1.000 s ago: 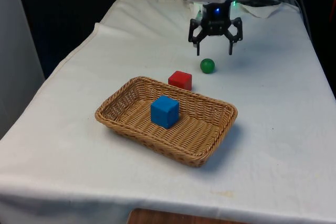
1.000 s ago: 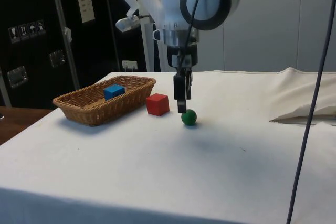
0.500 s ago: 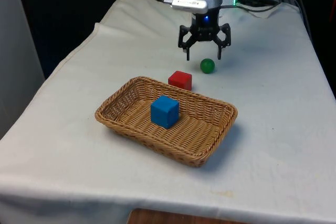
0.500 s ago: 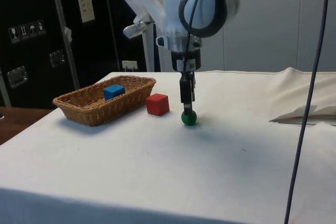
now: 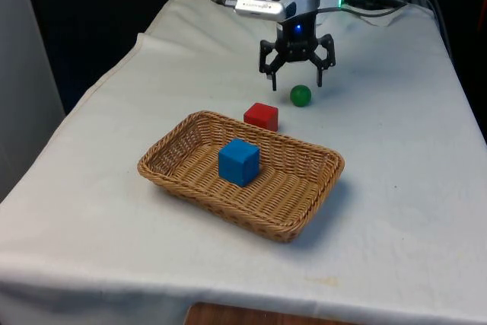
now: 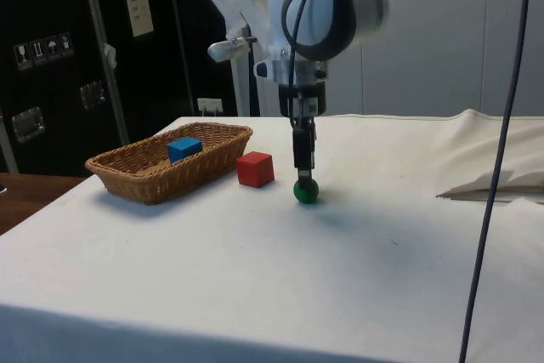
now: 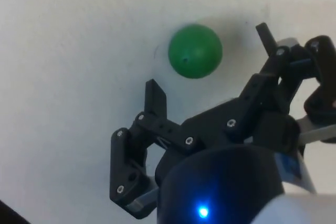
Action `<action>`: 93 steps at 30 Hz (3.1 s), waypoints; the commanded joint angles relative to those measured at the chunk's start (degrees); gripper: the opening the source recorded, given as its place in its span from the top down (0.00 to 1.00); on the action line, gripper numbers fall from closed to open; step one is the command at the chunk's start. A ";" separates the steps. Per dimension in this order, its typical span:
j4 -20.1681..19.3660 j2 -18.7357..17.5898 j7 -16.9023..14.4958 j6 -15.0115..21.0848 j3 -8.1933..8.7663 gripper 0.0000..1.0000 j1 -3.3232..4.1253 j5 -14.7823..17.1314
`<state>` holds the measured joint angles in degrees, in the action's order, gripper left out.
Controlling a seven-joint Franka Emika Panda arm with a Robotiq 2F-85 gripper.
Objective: Place all non-red objects into the basket.
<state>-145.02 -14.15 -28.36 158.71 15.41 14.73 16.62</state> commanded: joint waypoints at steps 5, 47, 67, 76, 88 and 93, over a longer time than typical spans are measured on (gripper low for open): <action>0.23 -0.17 -3.90 0.46 -1.66 0.00 -0.80 4.58; 1.83 -4.24 -4.98 1.66 -1.03 0.77 -0.06 5.04; 1.83 -0.06 -3.78 -2.06 0.74 1.00 0.46 2.86; 1.95 4.24 -3.50 -5.61 1.43 1.00 0.29 1.83; 2.18 9.40 -3.61 -9.97 2.06 1.00 0.06 1.66; 2.81 11.97 -3.67 -12.26 2.29 1.00 0.00 1.72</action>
<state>-142.49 -2.06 -32.89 146.85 17.53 14.78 19.42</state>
